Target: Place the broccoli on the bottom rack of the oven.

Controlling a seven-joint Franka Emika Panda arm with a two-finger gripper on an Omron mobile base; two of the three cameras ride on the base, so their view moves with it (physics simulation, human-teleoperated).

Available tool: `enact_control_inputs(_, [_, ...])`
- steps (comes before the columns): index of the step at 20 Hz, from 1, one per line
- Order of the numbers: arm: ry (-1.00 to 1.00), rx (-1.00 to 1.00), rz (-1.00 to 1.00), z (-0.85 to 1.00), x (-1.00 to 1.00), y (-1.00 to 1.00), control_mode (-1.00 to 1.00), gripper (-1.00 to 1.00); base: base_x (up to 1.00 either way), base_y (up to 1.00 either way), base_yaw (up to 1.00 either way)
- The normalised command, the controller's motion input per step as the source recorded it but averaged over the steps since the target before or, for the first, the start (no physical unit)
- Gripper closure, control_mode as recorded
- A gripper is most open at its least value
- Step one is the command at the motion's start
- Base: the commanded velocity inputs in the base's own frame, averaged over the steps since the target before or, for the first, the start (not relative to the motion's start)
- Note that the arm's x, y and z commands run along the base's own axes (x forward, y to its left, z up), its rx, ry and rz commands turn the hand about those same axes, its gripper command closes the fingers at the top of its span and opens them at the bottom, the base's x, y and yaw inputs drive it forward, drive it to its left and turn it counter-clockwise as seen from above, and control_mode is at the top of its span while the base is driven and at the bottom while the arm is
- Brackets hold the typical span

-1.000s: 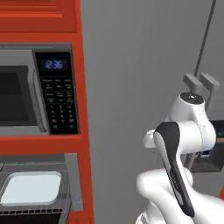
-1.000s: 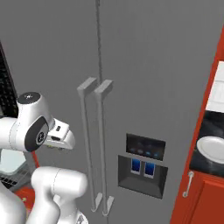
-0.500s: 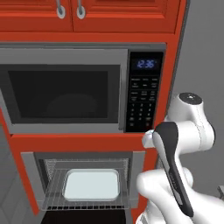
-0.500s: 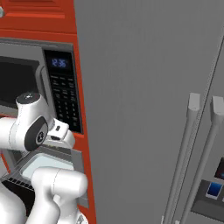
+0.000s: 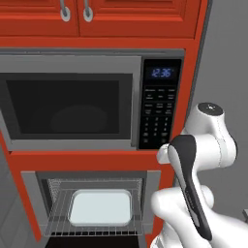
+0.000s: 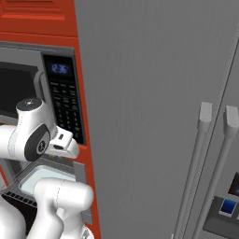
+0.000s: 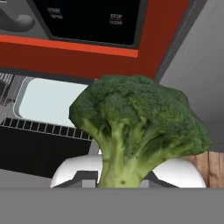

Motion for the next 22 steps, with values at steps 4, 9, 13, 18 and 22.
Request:
enact_control_inputs(4, [0.0, 0.0, 0.0, 0.0, 0.0, 0.0, 1.0, 1.0, 0.72, 0.0, 0.0])
enact_control_inputs(9, [0.0, 0.0, 0.0, 0.0, 0.0, 0.0, 1.0, 1.0, 0.4, 0.19, 0.0])
enact_control_inputs(13, [-0.08, -0.01, 0.0, 0.0, 0.0, 0.42, -1.0, 1.0, 0.05, 0.25, 0.0])
enact_control_inputs(18, [-0.1, -0.02, -0.04, -0.27, 0.07, 1.0, -1.0, 1.0, 0.0, 0.0, 0.0])
enact_control_inputs(22, [-0.03, -0.02, -0.09, -0.6, 0.29, 1.0, -1.0, 1.0, 0.0, 0.0, 0.0])
